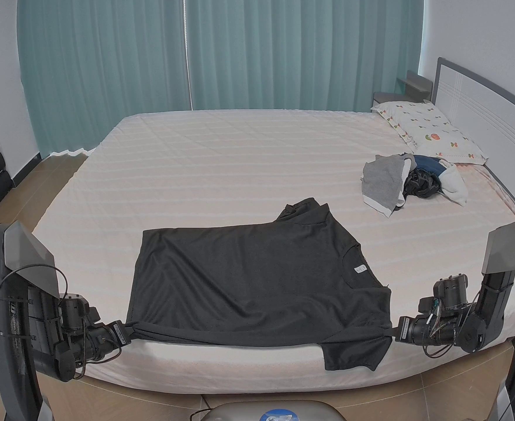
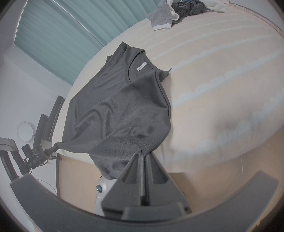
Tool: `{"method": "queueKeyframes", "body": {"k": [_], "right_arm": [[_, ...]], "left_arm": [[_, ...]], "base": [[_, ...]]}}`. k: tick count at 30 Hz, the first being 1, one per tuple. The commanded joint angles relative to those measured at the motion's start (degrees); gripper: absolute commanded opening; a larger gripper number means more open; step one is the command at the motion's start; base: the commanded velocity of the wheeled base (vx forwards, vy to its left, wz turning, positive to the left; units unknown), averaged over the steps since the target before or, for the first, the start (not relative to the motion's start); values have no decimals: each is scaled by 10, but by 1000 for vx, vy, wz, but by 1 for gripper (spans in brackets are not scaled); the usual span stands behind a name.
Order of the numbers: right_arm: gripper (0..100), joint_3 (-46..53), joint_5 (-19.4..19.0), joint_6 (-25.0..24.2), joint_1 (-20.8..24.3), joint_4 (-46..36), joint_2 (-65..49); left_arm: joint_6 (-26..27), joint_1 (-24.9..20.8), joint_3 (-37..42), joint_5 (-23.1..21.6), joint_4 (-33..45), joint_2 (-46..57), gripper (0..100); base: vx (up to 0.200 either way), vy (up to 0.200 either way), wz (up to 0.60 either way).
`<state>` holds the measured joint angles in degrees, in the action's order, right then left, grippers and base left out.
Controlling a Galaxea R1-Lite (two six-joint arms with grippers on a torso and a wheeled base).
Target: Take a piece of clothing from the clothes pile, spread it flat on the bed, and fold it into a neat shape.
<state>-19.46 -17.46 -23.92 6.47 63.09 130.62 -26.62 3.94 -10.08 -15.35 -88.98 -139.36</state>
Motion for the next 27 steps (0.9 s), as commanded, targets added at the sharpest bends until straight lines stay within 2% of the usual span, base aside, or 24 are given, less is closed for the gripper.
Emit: {"method": "queueKeyframes", "body": {"k": [1,2,8,10,18,22,25,27], "right_arm": [[0,21,-5,0,-6,0,-28],[0,47,-8,1,-3,1,-42],[0,76,-8,4,3,4,-51],[0,102,-8,2,8,30,-52],[0,160,-6,10,13,109,-33],[0,173,-6,11,15,112,-33],[0,178,-6,12,15,112,-33],[0,188,-6,26,18,112,-33]], "left_arm": [[6,0,9,1,-5,11,0],[27,1,13,4,-5,15,0],[59,3,22,44,-5,22,0],[107,3,38,72,-5,22,0],[164,1,74,88,-5,23,0],[193,1,80,122,-5,21,0],[197,0,89,128,-5,23,0],[220,0,98,133,-5,23,0]], "base": [[0,0,0],[0,0,0],[0,0,0],[0,0,0],[0,0,0],[0,0,0],[0,0,0],[0,0,0]]}}
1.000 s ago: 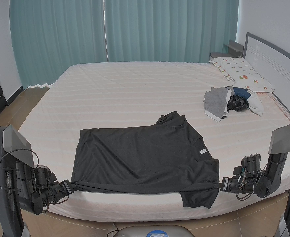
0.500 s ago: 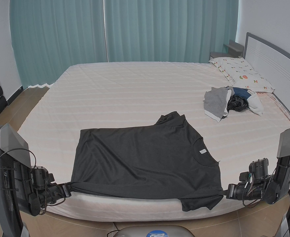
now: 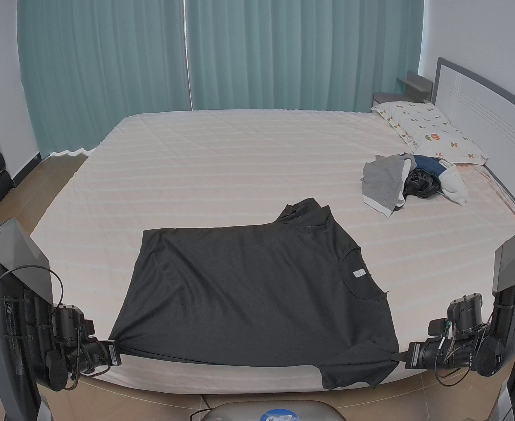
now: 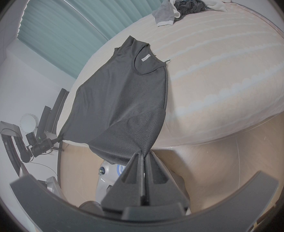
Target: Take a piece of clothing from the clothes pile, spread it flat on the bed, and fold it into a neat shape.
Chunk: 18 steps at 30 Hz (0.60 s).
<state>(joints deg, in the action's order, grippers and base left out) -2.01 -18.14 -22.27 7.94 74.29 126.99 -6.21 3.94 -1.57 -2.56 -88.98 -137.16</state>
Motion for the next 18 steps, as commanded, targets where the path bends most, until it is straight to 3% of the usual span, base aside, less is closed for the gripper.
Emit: {"method": "queueKeyframes", "body": {"k": [1,5,18], "right_arm": [[0,16,0,14,3,0,4],[0,20,0,20,4,0,4],[0,20,3,48,3,-42,5]], "left_arm": [[22,0,13,13,-4,0,0],[24,-1,14,50,-1,-6,0],[61,-1,14,52,110,40,0]], "base": [[0,0,0],[0,0,0],[0,0,0]]}}
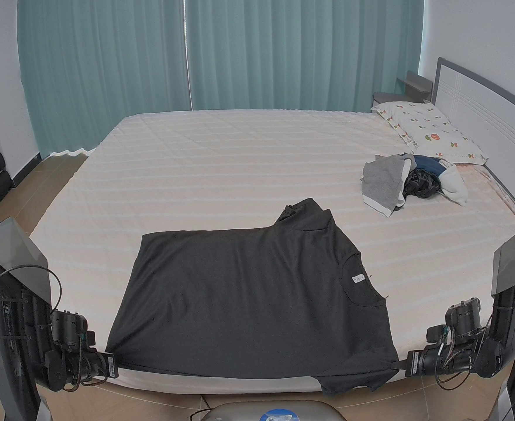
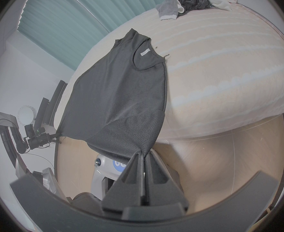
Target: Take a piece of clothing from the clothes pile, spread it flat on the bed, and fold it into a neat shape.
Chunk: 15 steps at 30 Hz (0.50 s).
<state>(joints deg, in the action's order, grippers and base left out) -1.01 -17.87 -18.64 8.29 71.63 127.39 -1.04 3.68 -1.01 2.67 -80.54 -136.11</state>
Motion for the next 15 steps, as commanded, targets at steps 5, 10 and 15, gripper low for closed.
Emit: {"method": "queueKeyframes", "body": {"k": [5,10,15], "right_arm": [[0,10,1,27,0,-31,-1],[0,10,3,33,1,-42,-6],[0,10,3,39,1,-55,-20]], "left_arm": [[17,4,8,-2,58,52,0],[50,13,8,-6,112,70,0],[64,21,8,-7,156,103,0]], "base": [[0,0,0],[0,0,0],[0,0,0]]}}
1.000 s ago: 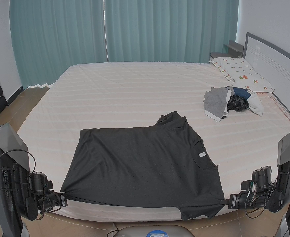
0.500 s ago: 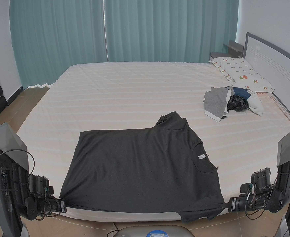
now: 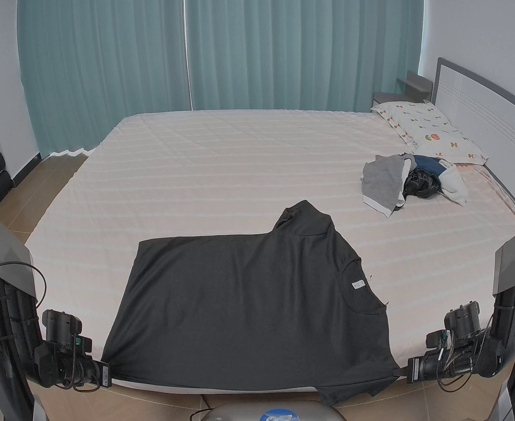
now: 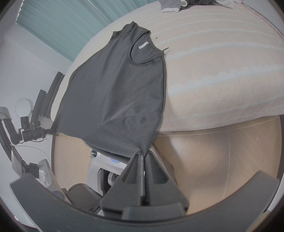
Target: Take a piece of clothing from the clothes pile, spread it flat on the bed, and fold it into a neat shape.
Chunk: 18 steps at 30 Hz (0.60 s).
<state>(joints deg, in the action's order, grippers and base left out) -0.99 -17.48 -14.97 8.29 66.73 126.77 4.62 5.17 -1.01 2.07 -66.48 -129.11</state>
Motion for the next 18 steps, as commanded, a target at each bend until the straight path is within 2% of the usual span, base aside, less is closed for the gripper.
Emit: {"method": "queueKeyframes", "body": {"k": [1,4,7,8,10,13,18], "right_arm": [[0,10,-1,2,1,-5,-16],[0,10,-2,-1,1,2,-22],[0,10,-4,-7,-3,22,-38],[0,10,-4,-9,-5,36,-43],[0,10,-4,-16,-7,58,-49],[0,9,-4,-24,-7,82,-50],[0,-2,-6,-35,-6,139,-38]], "left_arm": [[7,6,7,-3,13,34,0],[4,6,7,-5,2,35,0],[-10,15,4,-34,-29,47,0],[-25,19,0,-57,-31,55,0],[-53,20,-11,-70,-31,67,0],[-75,20,-23,-72,-31,78,0],[-163,17,-65,-75,-36,91,0]], "base": [[0,0,0],[0,0,0],[0,0,0],[0,0,0],[0,0,0],[0,0,0],[0,0,0]]}}
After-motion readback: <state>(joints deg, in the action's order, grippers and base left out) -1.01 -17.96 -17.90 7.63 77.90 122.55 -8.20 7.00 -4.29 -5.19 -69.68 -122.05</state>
